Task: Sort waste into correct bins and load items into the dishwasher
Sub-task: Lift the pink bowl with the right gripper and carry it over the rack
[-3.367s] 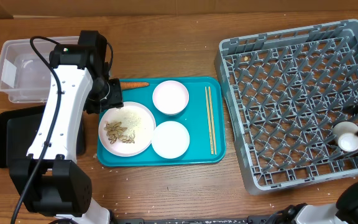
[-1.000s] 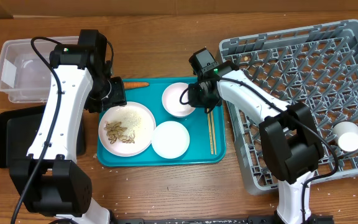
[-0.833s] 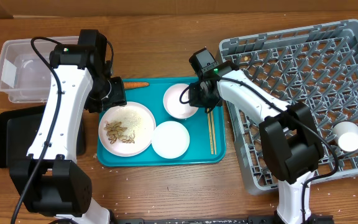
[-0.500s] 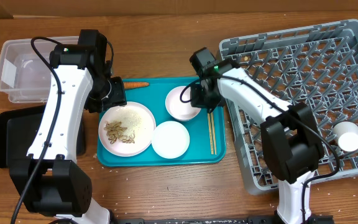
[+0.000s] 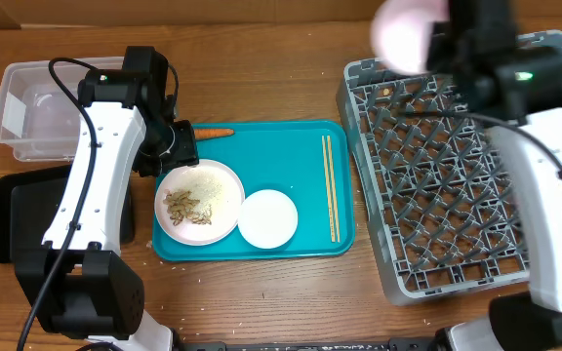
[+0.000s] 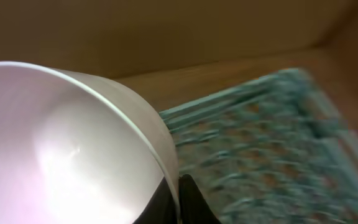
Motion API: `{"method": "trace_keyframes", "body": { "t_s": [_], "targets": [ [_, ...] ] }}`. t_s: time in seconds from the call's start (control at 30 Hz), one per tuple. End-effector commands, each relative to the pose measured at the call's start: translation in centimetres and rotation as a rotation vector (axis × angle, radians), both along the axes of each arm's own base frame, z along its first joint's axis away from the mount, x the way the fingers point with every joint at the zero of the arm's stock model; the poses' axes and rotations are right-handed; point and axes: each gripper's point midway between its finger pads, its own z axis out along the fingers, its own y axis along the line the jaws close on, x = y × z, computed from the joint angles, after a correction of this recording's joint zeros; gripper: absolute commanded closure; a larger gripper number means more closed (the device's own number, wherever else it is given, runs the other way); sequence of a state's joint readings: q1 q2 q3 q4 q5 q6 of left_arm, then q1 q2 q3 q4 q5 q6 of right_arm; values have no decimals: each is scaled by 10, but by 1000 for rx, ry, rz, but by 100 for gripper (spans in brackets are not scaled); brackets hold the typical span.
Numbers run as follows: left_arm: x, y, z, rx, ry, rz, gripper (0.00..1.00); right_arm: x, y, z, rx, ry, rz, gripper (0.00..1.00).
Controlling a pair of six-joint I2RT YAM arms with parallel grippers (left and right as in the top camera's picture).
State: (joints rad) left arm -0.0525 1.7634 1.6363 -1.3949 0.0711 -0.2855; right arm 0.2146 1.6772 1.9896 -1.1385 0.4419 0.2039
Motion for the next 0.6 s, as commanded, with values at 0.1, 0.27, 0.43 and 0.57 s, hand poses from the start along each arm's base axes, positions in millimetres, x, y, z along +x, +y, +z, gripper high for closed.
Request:
{"method": "trace_keyframes", "body": {
  "t_s": [0.1,0.27,0.43,0.57],
  "targets": [
    [2,-3,12,-7,-39,-1,45,-8,-140,-12,-238,46,-414,96],
    [3,-4,12,-10,-42,-1,45,-16,-195,-28,-263,93,-554,96],
    [2,-5,12,-15,-41,-2,45,-31,-252,-40,-355,113,-779,96],
    [3,-5,12,-18,-42,-2,45,-36,-279,-58,-458,179,-878,96]
  ]
}}
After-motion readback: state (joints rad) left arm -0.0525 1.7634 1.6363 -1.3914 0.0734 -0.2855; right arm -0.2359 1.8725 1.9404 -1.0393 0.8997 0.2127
